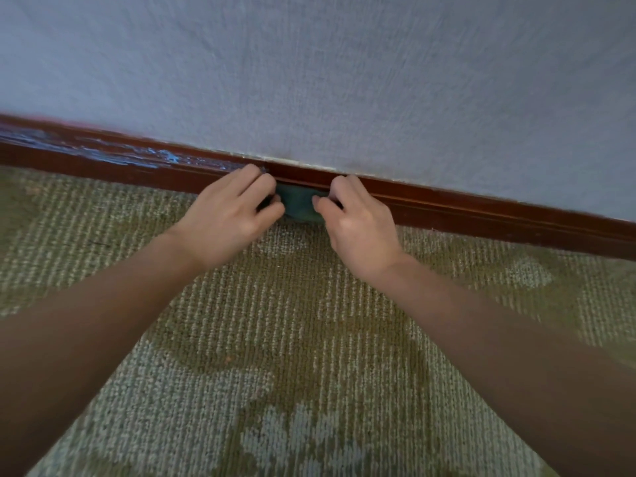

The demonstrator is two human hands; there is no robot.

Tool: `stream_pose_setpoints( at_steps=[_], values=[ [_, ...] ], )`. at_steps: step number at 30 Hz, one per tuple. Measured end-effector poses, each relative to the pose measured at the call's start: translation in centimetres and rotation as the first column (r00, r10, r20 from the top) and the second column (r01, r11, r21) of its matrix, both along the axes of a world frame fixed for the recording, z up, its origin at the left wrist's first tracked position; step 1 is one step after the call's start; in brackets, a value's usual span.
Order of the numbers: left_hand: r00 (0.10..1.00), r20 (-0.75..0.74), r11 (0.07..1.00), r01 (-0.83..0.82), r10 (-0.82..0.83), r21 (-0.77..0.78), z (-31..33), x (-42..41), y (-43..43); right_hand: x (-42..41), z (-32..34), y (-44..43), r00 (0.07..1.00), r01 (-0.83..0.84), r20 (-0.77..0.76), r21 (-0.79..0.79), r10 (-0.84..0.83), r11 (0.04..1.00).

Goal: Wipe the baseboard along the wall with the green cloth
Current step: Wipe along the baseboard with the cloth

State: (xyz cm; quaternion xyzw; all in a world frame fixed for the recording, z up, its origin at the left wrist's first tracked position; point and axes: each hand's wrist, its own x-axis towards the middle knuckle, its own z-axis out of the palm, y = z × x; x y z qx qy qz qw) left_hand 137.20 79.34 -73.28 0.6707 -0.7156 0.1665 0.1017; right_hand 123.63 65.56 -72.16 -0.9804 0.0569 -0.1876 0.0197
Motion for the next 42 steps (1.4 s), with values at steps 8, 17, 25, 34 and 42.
stream_pose_setpoints(
  at_steps=[8, 17, 25, 34, 42],
  values=[
    [1.0, -0.005, 1.0, 0.007, -0.007, -0.027, 0.7, 1.0, 0.4, 0.3, 1.0, 0.2, 0.999, -0.015, 0.031, 0.094, 0.012, 0.995],
    [0.998, -0.049, 0.996, -0.03, 0.026, -0.087, 0.9, 1.5, 1.1, 1.1, 1.2, 1.0, 0.999, 0.032, -0.012, 0.097, -0.031, 0.995],
    [0.999, -0.044, 0.993, -0.035, 0.03, -0.114, 0.7, 1.4, 0.9, 1.8, 1.2, 2.0, 0.995, 0.097, -0.015, 0.152, -0.095, 0.984],
    [0.992, -0.096, 0.988, -0.094, 0.082, -0.119, 1.1, 1.0, 0.9, 1.7, 1.8, 2.4, 0.991, 0.135, -0.047, 0.158, -0.129, 0.978],
    [0.981, -0.136, 0.988, -0.147, 0.14, -0.045, 2.5, 1.9, 3.1, 2.5, 2.9, 4.4, 0.989, 0.146, -0.068, 0.203, -0.135, 0.968]
  ],
)
